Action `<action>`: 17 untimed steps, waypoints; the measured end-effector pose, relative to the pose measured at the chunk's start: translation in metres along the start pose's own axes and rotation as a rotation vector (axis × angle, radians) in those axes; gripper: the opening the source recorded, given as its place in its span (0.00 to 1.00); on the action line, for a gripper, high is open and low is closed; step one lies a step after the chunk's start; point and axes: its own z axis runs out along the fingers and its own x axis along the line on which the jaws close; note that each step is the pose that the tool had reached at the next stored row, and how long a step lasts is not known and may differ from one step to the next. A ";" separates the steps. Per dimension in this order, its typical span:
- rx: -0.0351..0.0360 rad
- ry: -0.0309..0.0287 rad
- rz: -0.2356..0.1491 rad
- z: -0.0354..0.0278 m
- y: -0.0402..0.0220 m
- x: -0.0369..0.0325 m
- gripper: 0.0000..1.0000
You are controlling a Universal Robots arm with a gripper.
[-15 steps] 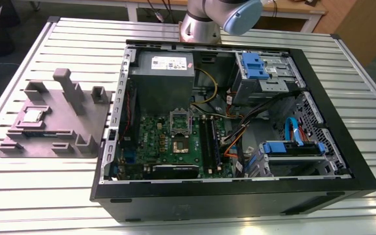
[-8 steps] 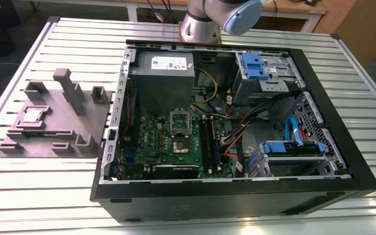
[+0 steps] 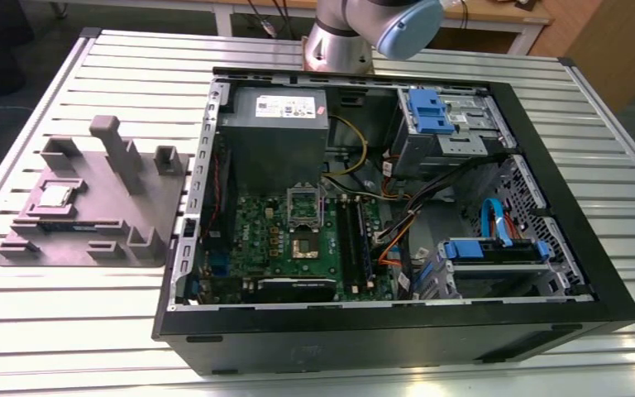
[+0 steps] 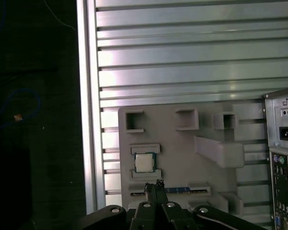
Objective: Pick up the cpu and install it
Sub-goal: 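Pick up the cpu and move it towards the insertion slot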
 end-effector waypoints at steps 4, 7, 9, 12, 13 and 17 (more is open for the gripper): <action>0.0000 0.0000 0.000 0.0002 -0.0001 0.0014 0.10; 0.0000 0.0000 0.000 0.0003 -0.0002 0.0024 0.10; 0.0000 0.0000 0.000 0.0004 -0.0002 0.0031 0.10; 0.0000 0.0000 0.000 0.0005 -0.0003 0.0042 0.10; 0.0000 0.0000 0.000 0.0006 -0.0004 0.0045 0.10; 0.0000 0.0000 0.000 0.0008 -0.0005 0.0059 0.10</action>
